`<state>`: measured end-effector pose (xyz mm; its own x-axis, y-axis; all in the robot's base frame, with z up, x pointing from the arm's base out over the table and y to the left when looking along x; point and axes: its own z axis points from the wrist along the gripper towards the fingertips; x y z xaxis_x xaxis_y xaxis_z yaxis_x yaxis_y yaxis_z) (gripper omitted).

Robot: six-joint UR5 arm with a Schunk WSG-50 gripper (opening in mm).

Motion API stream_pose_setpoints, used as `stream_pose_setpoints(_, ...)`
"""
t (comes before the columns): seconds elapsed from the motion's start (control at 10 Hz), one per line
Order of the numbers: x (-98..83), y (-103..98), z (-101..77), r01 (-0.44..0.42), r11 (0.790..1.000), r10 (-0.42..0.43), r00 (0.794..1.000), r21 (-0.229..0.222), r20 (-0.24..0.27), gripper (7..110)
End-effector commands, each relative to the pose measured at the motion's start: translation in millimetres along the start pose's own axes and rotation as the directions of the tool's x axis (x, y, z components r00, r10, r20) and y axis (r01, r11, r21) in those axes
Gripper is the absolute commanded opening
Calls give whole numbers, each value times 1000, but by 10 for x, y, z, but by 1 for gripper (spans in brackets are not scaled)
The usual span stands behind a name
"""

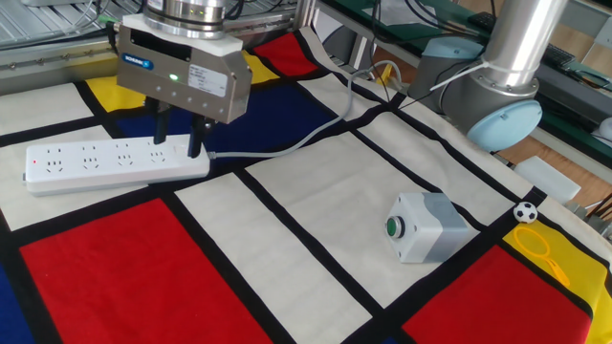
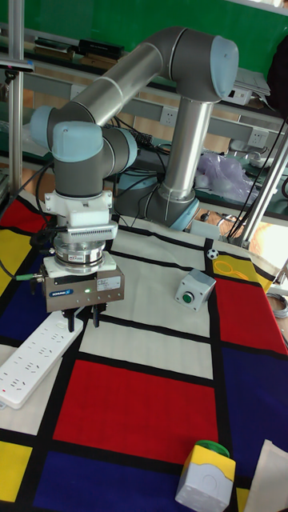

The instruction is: Turn on the power strip by pressing the button

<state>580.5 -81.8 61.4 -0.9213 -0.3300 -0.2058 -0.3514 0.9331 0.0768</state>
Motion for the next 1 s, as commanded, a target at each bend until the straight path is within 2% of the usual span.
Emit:
stream_pose_setpoints(0.0, -44, 13, -15, -59, 998, 59, 998, -18, 15, 44)
stream_pose_setpoints(0.2, -28, 12, -1, -50, 999, 50, 999, -22, 4, 44)
stream_pose_setpoints(0.3, -28, -58, 15, -23, 1000, 23, 1000, 1, -1, 44)
stream_pose_setpoints(0.4, -53, -20, 34, -30, 999, 30, 1000, -13, 2, 44)
stream_pose_setpoints(0.9, -71, 6, 54, -27, 1000, 27, 1000, -15, 3, 44)
